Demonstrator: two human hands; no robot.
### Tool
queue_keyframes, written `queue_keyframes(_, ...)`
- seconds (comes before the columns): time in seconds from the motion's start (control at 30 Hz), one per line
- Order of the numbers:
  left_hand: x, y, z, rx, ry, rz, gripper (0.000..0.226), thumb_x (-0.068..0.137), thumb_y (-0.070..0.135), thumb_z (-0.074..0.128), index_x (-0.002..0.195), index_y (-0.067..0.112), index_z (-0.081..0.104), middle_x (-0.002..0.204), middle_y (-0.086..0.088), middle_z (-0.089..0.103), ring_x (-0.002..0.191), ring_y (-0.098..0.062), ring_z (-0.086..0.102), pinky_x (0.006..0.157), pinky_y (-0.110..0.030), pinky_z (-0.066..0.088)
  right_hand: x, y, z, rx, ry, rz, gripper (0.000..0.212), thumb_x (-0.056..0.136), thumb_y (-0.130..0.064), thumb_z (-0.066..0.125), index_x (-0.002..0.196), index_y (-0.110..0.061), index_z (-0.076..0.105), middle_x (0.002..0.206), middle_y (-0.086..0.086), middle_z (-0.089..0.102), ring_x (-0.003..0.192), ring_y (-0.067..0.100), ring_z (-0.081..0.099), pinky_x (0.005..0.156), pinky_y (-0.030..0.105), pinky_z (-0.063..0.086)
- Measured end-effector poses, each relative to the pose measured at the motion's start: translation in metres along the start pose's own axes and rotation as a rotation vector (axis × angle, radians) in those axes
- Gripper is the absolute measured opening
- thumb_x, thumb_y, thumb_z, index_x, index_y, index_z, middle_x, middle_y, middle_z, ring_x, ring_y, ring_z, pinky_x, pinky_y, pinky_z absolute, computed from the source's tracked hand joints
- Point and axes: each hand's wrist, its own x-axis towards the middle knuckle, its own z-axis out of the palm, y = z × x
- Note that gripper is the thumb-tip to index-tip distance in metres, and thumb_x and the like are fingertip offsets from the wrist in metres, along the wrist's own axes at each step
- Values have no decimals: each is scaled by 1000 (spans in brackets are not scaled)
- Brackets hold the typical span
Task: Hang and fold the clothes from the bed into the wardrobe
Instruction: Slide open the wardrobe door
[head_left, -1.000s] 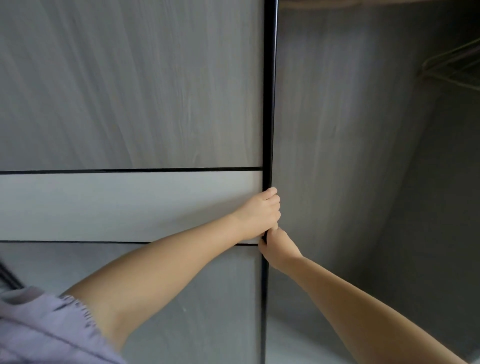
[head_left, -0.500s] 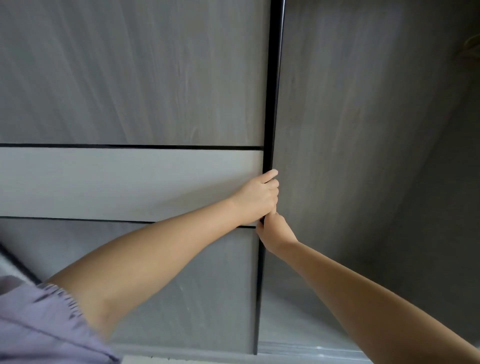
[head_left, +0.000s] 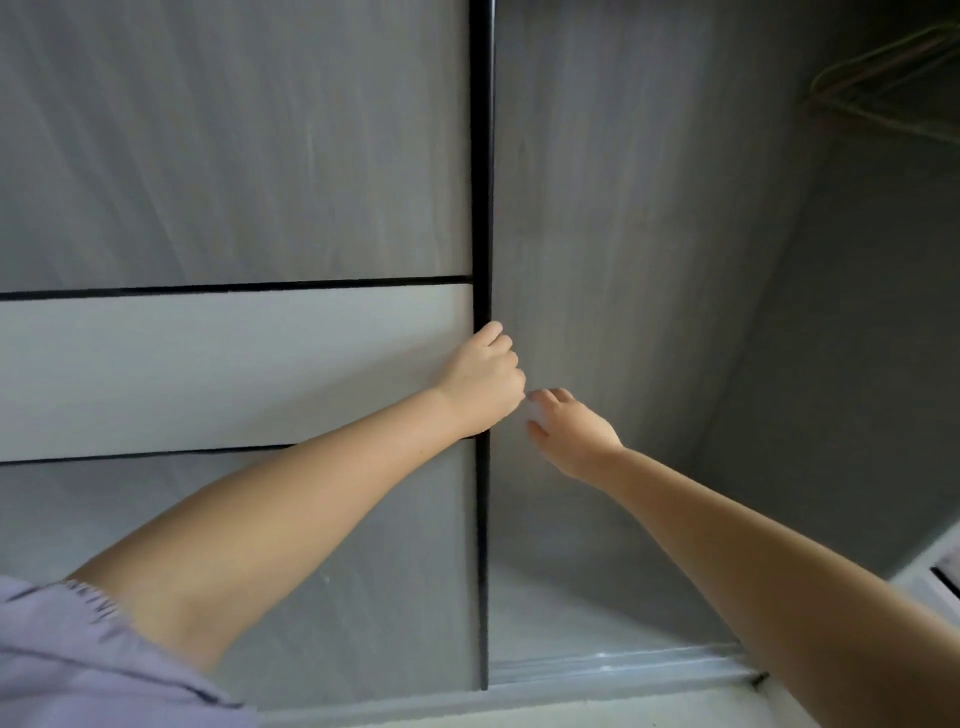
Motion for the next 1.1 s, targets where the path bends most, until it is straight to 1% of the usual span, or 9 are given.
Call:
queue_keyframes(0.1, 19, 25, -5, -406, -56, -176, 31, 97, 38, 39, 108, 17, 58, 100, -1, 64, 100, -24, 55, 86, -36, 34, -18, 44, -27, -58, 109, 117, 43, 99, -31, 40, 140, -17, 38, 140, 8, 43, 122, 31, 47, 89, 38, 46)
queue_keyframes(0.17, 37, 40, -11, -609, -52, -235, 32, 98, 36, 39, 117, 15, 53, 107, -4, 62, 105, -26, 54, 82, -37, 35, -35, 76, -42, -98, 153, 198, 41, 99, -30, 41, 137, -15, 40, 135, 9, 44, 120, 32, 48, 84, 37, 45)
queue_keyframes(0.23, 56, 58, -16, -712, -34, -247, 34, 98, 35, 40, 123, 16, 52, 112, -5, 61, 108, -27, 54, 83, -35, 38, -60, 110, -54, -145, 193, 285, 39, 99, -29, 40, 134, -13, 42, 130, 10, 46, 116, 33, 49, 81, 38, 46)
queue_keyframes(0.33, 82, 88, -25, -819, -84, -272, 37, 97, 36, 43, 128, 17, 51, 121, -5, 58, 116, -27, 51, 89, -37, 40, -105, 154, -59, -185, 209, 394, 37, 100, -31, 39, 134, -15, 43, 128, 8, 47, 115, 30, 49, 78, 37, 46)
queue_keyframes(0.47, 119, 152, -53, -935, -122, -194, 39, 97, 38, 43, 130, 19, 50, 124, -5, 56, 119, -26, 48, 93, -36, 37, -185, 210, -61, -222, 188, 548, 40, 99, -35, 42, 134, -17, 42, 128, 8, 48, 117, 31, 51, 81, 36, 45)
queue_keyframes(0.67, 162, 292, -147, -1073, -159, 84, 41, 96, 43, 43, 129, 20, 50, 121, -4, 57, 117, -25, 49, 92, -36, 39, -343, 281, -67, -161, 166, 895, 44, 96, -41, 45, 134, -18, 43, 133, 8, 49, 120, 31, 50, 88, 39, 46)
queue_keyframes(0.8, 173, 381, -222, -1126, -105, 309, 41, 95, 44, 45, 127, 18, 52, 121, -7, 58, 116, -27, 52, 91, -37, 43, -457, 308, -71, -148, 156, 1114, 44, 97, -43, 42, 133, -17, 44, 132, 9, 48, 120, 31, 50, 88, 41, 46)
queue_keyframes(0.97, 175, 469, -300, -1162, -40, 579, 42, 96, 44, 45, 128, 18, 53, 120, -3, 59, 113, -22, 54, 88, -35, 44, -583, 314, -75, -128, 222, 1349, 43, 99, -43, 39, 131, -15, 44, 129, 10, 49, 117, 31, 51, 84, 40, 46)
queue_keyframes(1.1, 176, 533, -362, -1144, 33, 790, 39, 96, 45, 46, 122, 19, 57, 114, -1, 62, 104, -20, 58, 80, -35, 48, -661, 303, -71, -106, 310, 1527, 43, 100, -41, 39, 132, -14, 43, 131, 10, 47, 119, 31, 49, 87, 41, 46)
